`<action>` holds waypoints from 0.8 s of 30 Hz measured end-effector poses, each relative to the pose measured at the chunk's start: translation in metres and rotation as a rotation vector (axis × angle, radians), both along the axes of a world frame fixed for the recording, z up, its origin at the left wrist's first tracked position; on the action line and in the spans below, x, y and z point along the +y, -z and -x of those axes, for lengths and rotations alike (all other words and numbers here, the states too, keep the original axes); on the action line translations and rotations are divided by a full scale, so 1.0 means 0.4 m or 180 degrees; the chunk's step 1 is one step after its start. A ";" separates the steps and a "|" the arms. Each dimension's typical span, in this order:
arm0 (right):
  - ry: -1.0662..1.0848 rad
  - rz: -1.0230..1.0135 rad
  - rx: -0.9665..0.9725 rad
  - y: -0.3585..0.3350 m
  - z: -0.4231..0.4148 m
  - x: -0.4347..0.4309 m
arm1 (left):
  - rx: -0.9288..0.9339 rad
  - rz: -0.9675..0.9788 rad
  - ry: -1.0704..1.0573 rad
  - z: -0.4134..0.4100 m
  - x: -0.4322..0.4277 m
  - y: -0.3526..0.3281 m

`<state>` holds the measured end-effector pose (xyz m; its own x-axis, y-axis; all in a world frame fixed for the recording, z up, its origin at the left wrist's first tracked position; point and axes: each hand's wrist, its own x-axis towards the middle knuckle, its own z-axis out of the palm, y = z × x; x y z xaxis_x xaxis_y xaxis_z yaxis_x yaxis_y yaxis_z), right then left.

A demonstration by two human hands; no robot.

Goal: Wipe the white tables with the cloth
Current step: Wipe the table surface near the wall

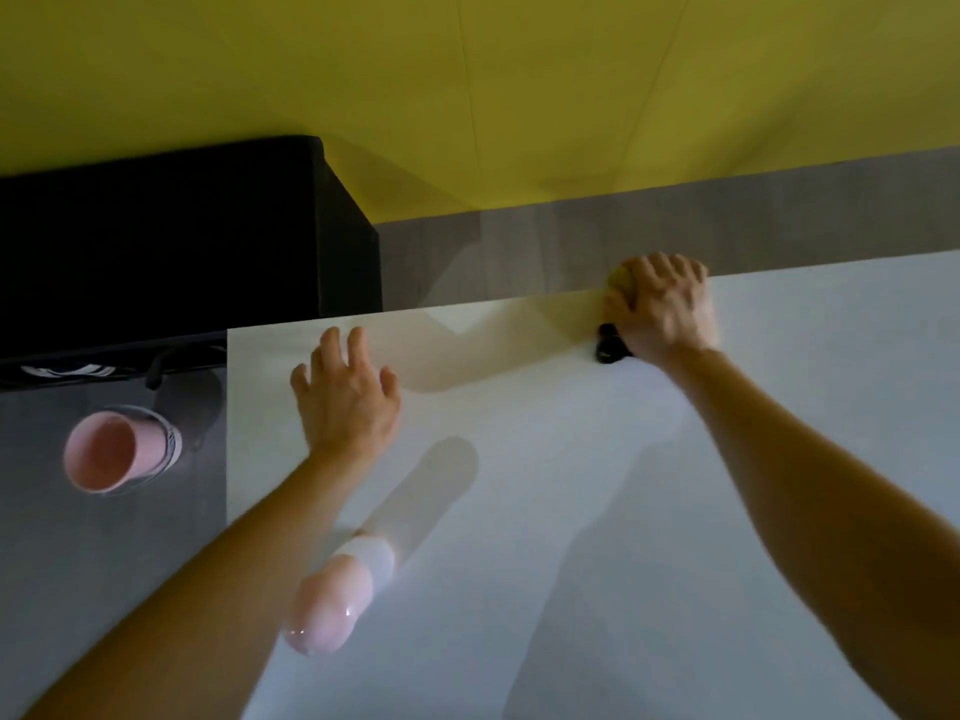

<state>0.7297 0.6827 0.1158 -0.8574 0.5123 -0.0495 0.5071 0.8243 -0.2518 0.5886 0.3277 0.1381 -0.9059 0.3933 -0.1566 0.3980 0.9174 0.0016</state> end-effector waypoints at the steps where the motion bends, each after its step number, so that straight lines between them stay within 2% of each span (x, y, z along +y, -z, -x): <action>1: -0.0128 0.0081 -0.0056 0.003 0.046 -0.052 | 0.0117 -0.0060 -0.0056 -0.033 0.035 0.007; 5: -0.1348 0.0469 -0.0098 -0.022 0.265 -0.302 | 0.0246 -0.0459 -0.0501 -0.179 0.121 0.055; 8: -0.1717 0.0631 0.0149 -0.003 0.289 -0.321 | 0.0356 -0.0518 -0.0559 -0.251 0.127 0.116; 10: -0.1635 0.0682 0.0459 0.022 0.219 -0.243 | 0.0600 -0.0624 -0.0565 -0.251 0.119 0.143; 12: -0.1259 0.0541 0.0600 0.034 0.117 -0.110 | 0.0775 -0.0723 -0.0576 -0.251 0.116 0.154; 15: -0.0753 0.0315 0.0317 0.006 -0.033 0.085 | 0.0760 -0.0803 -0.0566 -0.250 0.116 0.153; 18: -0.0393 0.0102 0.0182 -0.008 -0.030 0.065 | 0.0785 -0.0793 -0.0605 -0.247 0.112 0.159; 19: -0.0531 0.0153 0.0190 -0.003 0.015 0.012 | 0.0793 -0.0814 -0.0600 -0.246 0.110 0.160; 21: -0.1228 0.0395 0.0212 0.006 0.157 -0.127 | 0.0872 -0.0834 -0.0588 -0.246 0.110 0.162; 24: -0.2011 0.0658 -0.0027 -0.001 0.349 -0.329 | 0.1005 -0.0870 -0.0627 -0.247 0.110 0.166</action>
